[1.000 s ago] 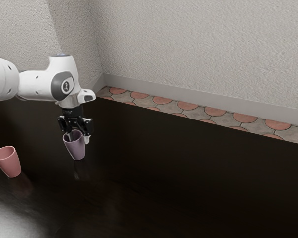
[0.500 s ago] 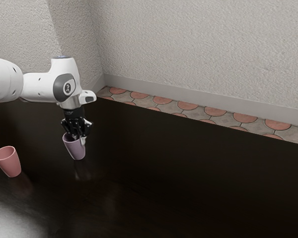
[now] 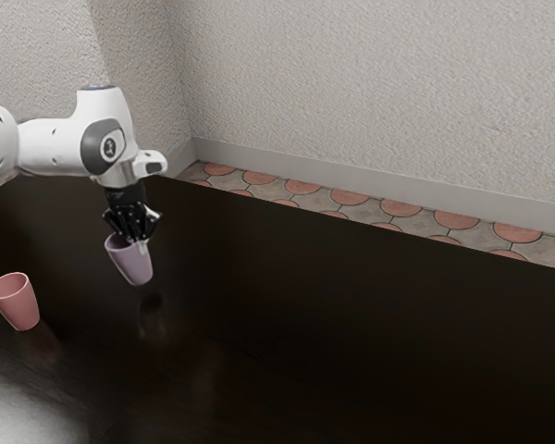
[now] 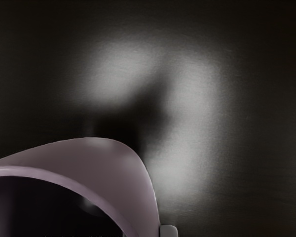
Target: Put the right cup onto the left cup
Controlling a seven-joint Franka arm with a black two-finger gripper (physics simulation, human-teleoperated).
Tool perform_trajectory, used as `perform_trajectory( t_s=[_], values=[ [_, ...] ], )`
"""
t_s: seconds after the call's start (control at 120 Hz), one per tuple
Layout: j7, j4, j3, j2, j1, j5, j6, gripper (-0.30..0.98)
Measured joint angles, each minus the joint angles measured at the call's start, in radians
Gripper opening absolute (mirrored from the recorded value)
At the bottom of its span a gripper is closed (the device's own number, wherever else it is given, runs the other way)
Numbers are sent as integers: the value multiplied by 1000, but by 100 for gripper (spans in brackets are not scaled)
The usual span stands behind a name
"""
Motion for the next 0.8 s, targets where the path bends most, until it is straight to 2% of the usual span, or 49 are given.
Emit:
perform_trajectory(
  t_s=[0.167, 0.517, 0.8],
  values=[
    [-5, -71, 1, -123, 9, 21, -15, -10],
    [-28, -156, -3, -330, 58, 112, -103, -10],
    [-48, -172, -31, -392, 156, 152, -167, -10]
  ],
)
